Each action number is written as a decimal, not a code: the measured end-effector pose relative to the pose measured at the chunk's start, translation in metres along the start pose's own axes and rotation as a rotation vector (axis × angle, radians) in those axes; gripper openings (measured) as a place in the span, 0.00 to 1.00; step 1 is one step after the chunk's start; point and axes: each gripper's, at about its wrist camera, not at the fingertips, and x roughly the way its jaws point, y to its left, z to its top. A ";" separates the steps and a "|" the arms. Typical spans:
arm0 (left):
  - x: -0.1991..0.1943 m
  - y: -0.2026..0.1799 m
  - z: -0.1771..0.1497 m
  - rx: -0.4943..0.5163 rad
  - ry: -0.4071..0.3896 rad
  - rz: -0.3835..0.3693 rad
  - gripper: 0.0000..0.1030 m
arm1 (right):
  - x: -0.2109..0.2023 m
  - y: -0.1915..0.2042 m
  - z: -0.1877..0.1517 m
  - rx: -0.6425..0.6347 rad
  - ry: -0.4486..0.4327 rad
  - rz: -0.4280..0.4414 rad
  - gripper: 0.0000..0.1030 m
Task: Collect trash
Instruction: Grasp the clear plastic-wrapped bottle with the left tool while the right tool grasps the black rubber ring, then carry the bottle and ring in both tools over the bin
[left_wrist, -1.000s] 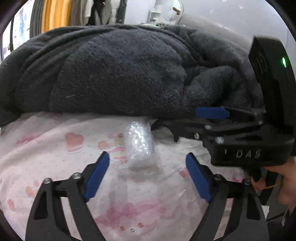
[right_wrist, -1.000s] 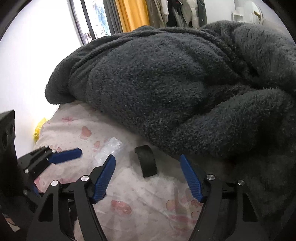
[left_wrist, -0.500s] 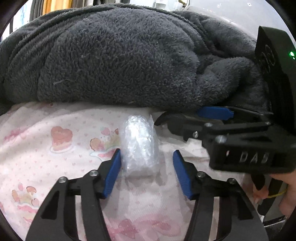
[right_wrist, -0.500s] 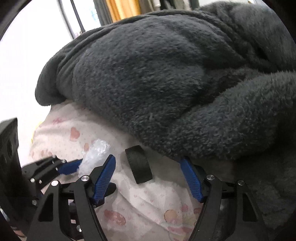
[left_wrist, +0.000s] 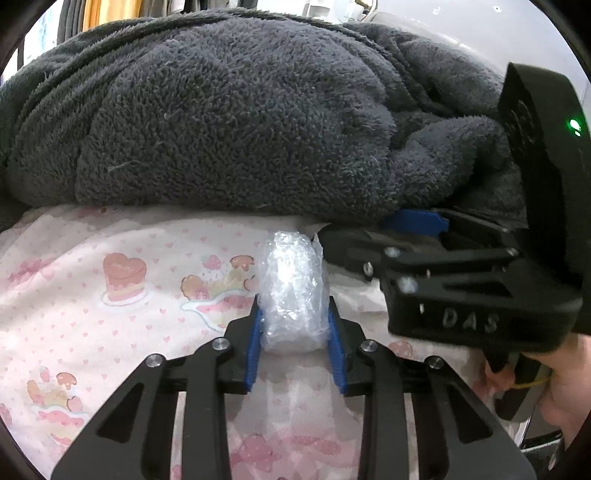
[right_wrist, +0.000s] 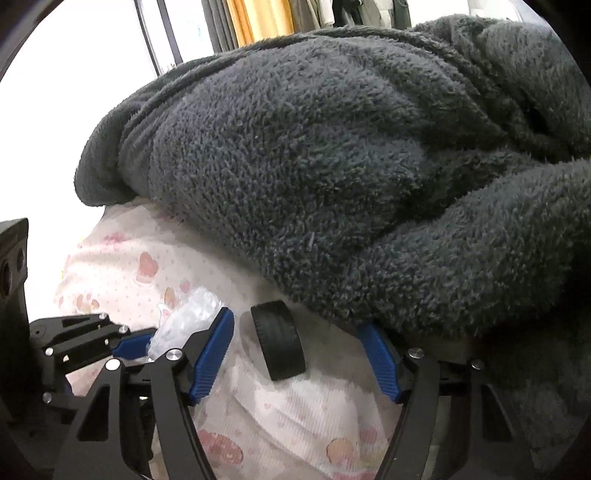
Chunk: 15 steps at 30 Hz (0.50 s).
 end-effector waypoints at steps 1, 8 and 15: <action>-0.002 0.000 -0.001 0.004 0.001 0.002 0.33 | 0.000 -0.002 -0.001 0.004 0.000 -0.001 0.64; -0.024 0.002 0.000 0.016 -0.003 0.021 0.33 | 0.006 -0.004 0.001 0.011 0.018 -0.046 0.34; -0.044 0.014 -0.004 -0.004 -0.018 0.028 0.33 | -0.003 -0.009 -0.002 0.027 0.024 -0.061 0.20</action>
